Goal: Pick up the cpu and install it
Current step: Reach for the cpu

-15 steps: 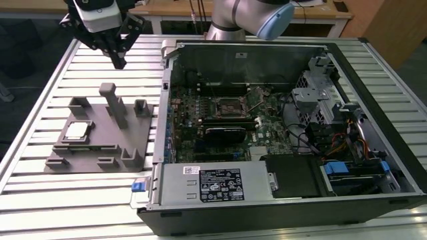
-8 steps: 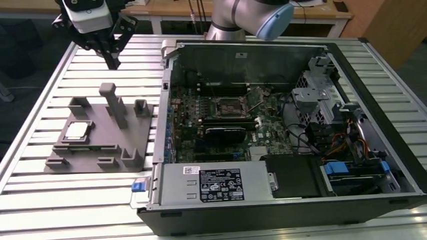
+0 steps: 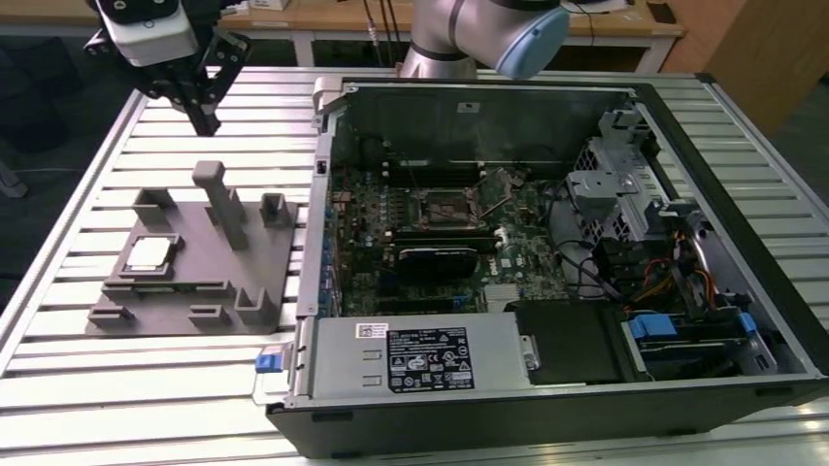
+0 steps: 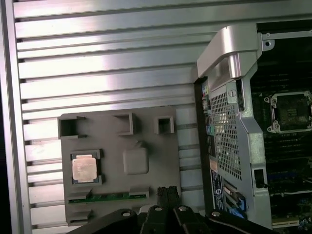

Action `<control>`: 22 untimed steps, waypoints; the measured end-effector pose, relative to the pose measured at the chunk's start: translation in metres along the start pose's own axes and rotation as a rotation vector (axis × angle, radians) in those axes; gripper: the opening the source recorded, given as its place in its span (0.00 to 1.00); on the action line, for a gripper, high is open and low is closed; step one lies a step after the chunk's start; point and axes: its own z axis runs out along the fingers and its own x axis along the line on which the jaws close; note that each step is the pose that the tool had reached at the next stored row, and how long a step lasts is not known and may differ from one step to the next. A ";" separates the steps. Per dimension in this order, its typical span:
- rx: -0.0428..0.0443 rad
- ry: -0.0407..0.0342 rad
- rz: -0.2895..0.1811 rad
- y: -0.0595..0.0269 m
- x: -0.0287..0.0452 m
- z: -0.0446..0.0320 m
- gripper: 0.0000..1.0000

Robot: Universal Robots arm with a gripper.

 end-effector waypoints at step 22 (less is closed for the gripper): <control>0.0004 -0.0006 0.013 -0.0045 0.0368 0.0021 0.11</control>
